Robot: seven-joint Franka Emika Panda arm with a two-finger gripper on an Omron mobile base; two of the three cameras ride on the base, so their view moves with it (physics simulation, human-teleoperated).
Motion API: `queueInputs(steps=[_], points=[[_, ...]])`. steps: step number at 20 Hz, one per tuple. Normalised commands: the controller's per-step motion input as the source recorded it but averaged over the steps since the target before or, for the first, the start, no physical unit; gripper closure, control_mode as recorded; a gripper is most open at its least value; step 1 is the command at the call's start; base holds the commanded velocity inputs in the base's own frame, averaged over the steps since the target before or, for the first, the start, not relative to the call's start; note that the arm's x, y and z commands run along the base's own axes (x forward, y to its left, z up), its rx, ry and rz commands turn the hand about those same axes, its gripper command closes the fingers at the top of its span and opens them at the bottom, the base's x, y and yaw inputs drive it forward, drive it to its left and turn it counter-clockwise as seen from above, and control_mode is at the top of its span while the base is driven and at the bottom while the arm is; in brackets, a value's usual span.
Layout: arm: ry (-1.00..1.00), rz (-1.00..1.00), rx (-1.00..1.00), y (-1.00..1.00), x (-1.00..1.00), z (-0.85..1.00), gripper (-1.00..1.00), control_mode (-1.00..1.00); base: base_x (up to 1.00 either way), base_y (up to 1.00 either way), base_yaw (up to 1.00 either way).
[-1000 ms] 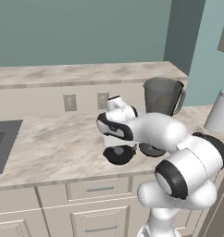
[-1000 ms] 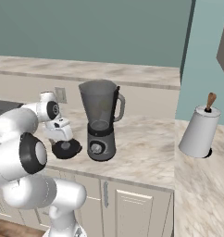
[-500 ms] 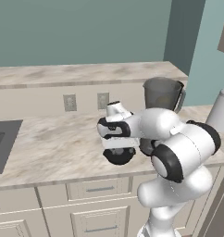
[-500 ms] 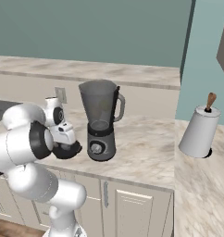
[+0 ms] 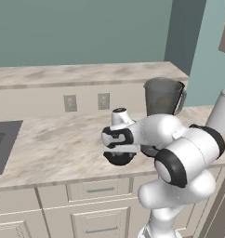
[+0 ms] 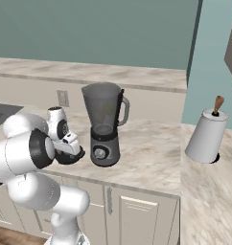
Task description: Grab the onion and lemon from the fridge, place them in the blender, close the lid, and turn on the blender to create a marinade.
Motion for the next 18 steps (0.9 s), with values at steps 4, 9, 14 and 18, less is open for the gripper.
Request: queueInputs(steps=[4,9,14,18], points=[[-0.03,0.0,0.0,0.0,0.23,-0.06,-1.0,-1.0,0.0,0.0,0.0],[0.0,0.0,0.0,0.0,0.22,0.0,-1.0,-1.0,0.0,0.0,0.0],[0.0,0.0,0.0,0.0,0.26,0.01,-1.0,-1.0,0.0,0.0,0.0],[0.0,0.0,0.0,0.0,0.14,-0.03,-1.0,-1.0,0.0,0.0,0.0]])
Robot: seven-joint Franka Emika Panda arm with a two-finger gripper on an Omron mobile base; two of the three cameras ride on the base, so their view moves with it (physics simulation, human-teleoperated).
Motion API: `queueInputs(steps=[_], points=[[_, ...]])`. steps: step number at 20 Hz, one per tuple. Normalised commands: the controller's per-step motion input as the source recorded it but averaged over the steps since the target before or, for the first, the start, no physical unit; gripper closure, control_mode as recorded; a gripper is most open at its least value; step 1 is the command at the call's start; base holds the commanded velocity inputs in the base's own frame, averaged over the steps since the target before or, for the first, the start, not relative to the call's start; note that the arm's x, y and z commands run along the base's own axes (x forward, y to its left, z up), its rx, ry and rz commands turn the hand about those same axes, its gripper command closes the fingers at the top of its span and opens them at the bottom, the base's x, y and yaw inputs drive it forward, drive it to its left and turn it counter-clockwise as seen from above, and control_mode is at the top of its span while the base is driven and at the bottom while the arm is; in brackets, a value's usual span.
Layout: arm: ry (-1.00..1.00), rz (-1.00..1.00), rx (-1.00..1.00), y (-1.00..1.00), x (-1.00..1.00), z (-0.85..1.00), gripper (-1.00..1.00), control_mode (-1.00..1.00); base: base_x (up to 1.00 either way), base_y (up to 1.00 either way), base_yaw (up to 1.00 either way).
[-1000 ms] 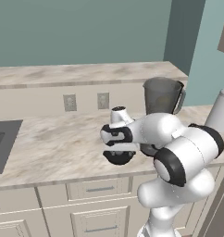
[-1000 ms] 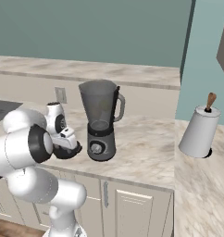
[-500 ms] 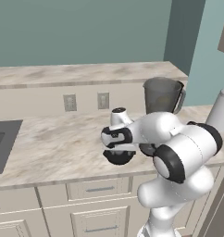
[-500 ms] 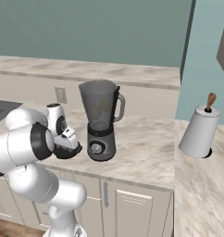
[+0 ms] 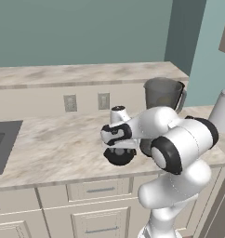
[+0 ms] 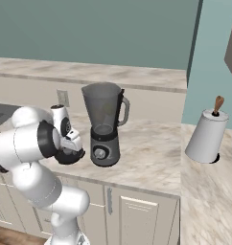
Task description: Grab the onion and lemon from the fridge, place them in the blender, close the lid, and turn on the blender to create a marinade.
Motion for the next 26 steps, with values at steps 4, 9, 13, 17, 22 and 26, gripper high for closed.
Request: queueInputs(steps=[4,9,13,17,22,26], points=[[0.0,0.02,0.0,0.0,0.01,-0.31,-1.0,-1.0,0.0,0.0,0.0],[0.0,0.04,0.0,0.0,0.0,-0.31,-1.0,-1.0,0.0,0.0,0.0],[0.0,0.1,0.0,0.0,0.02,-0.27,-1.0,-1.0,0.0,0.0,0.0],[-0.01,0.05,0.0,-0.03,-0.1,-0.04,-1.0,-1.0,0.0,0.0,0.0],[-0.08,0.14,0.0,-0.04,0.0,-0.01,-1.0,-1.0,0.0,0.0,0.0],[-0.04,0.11,0.0,-0.02,0.0,0.0,-1.0,-1.0,0.0,0.0,0.0]])
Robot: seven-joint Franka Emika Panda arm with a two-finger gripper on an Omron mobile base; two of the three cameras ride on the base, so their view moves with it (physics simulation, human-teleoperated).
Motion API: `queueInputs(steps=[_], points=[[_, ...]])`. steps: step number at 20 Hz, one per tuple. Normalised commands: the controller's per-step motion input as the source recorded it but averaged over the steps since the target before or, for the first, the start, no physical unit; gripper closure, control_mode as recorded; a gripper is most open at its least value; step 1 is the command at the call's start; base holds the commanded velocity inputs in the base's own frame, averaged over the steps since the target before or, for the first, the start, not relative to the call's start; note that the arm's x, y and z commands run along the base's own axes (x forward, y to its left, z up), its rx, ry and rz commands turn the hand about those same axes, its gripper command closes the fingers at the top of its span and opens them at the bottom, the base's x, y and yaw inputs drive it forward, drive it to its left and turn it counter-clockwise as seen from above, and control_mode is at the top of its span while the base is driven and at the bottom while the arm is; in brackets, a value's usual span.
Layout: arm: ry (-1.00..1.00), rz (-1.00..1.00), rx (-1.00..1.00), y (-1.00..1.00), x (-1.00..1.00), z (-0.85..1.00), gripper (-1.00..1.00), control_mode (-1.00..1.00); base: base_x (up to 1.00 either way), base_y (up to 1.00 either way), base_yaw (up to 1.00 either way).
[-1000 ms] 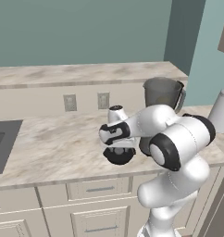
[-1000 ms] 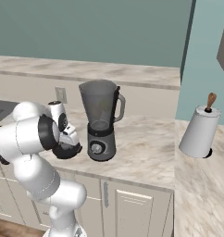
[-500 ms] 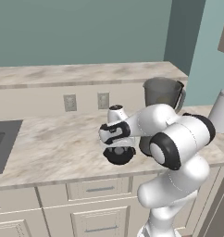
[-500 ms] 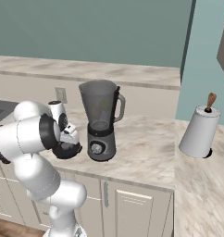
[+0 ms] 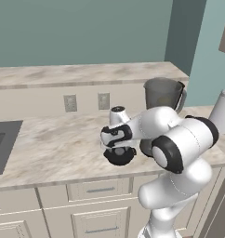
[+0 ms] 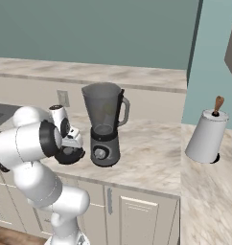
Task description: Grab the onion and lemon from the fridge, place them in the blender, close the lid, and turn on the blender to create a marinade.
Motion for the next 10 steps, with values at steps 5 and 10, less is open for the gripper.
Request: queueInputs(steps=[5,10], points=[[0.0,0.03,0.0,0.0,-0.04,-0.29,-1.0,-1.0,0.0,0.0,0.0],[0.0,0.01,0.07,0.0,-0.02,-0.31,-1.0,-1.0,0.0,0.0,0.0]])
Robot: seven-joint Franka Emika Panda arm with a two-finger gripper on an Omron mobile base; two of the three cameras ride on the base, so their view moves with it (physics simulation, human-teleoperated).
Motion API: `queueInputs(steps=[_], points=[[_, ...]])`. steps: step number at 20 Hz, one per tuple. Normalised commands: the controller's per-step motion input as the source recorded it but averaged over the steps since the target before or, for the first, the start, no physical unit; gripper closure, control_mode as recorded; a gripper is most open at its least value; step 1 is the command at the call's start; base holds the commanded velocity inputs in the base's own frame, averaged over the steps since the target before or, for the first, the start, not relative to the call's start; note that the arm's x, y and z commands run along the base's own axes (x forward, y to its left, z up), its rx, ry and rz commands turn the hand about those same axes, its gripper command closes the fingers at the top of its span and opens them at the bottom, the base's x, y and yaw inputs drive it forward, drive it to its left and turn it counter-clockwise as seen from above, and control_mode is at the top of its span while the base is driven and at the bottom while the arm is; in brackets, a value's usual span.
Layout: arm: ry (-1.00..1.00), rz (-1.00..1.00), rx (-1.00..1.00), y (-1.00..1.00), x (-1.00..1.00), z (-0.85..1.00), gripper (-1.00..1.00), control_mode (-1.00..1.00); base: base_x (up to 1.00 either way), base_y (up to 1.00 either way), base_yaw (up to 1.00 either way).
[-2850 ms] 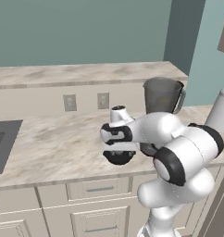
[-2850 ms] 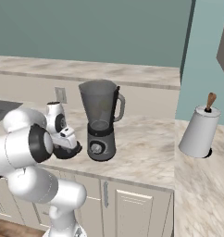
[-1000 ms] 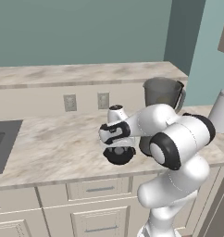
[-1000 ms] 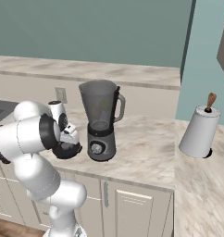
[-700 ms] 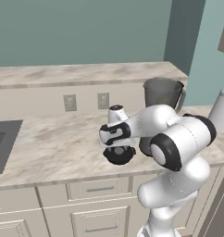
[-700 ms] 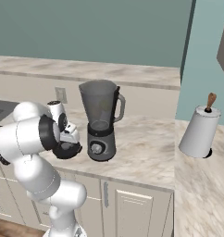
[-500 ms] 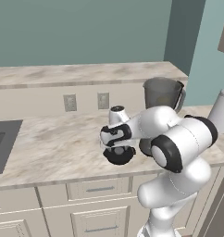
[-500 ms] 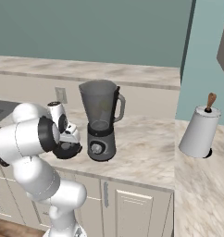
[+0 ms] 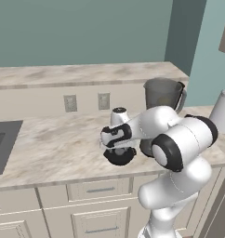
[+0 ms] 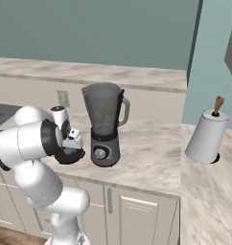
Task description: Grab the onion and lemon from the fridge, place them in the blender, close the lid, and turn on the blender to create a marinade.
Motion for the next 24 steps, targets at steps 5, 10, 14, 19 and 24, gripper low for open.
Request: queueInputs(steps=[5,10,14,19,24], points=[[0.0,0.0,0.08,0.0,-0.19,-0.2,-1.0,-1.0,0.0,0.0,0.0],[0.0,0.0,0.01,-0.02,-0.09,-0.04,-1.0,-1.0,0.0,0.0,0.0],[0.0,0.0,0.0,0.0,-0.03,0.0,-1.0,-1.0,0.0,0.0,0.0],[0.0,0.0,0.0,0.0,-0.04,-0.08,-1.0,-1.0,0.0,0.0,0.0],[0.0,-0.01,0.0,0.0,-0.05,-0.06,-1.0,-1.0,0.0,0.0,0.0]])
